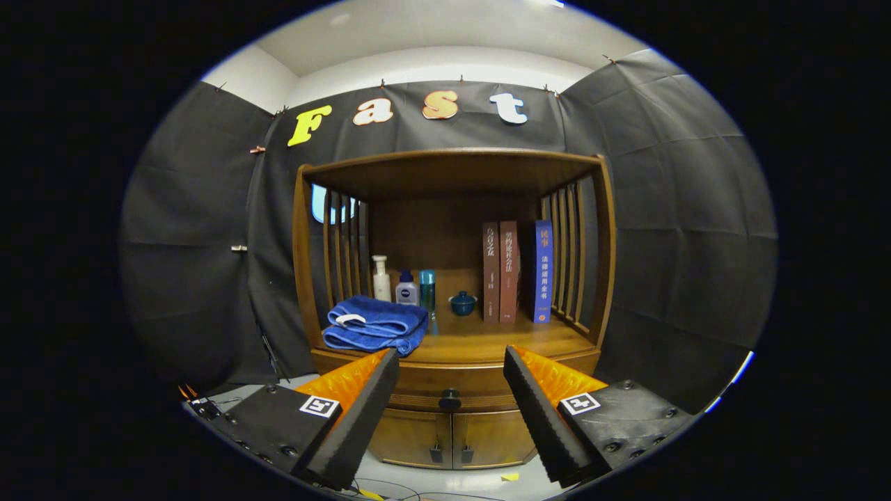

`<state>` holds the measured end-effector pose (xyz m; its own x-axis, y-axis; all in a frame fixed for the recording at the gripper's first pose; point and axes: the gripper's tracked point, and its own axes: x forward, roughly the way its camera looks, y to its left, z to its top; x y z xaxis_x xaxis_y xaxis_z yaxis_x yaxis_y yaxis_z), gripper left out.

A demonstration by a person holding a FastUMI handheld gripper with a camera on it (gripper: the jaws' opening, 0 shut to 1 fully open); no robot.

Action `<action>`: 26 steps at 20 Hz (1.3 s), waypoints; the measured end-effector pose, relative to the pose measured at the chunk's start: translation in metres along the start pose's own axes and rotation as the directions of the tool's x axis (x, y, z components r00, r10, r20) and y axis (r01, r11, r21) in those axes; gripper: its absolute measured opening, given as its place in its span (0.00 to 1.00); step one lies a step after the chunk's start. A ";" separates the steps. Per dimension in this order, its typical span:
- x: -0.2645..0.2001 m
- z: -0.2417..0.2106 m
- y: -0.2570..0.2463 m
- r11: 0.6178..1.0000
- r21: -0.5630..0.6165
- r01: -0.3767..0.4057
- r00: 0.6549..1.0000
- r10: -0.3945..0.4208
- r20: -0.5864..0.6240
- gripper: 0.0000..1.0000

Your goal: Pull open the drawer, take out the items inside it, and place them on the countertop above the cabinet.

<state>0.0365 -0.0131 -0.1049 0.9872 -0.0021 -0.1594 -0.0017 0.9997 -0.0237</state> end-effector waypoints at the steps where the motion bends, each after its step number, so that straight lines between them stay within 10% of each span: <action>1: 0.008 -0.008 0.002 1.000 -0.003 -0.004 1.000 0.004 -0.012 0.99; 14: 0.110 -0.127 0.002 1.000 0.019 0.024 0.969 -0.019 -0.247 0.99; 26: 0.152 -0.196 -0.005 0.998 -0.005 0.055 0.923 -0.053 -0.382 0.56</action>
<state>0.1555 -0.0227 -0.3227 0.8499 -0.0638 -0.5230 0.0521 0.9980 -0.0372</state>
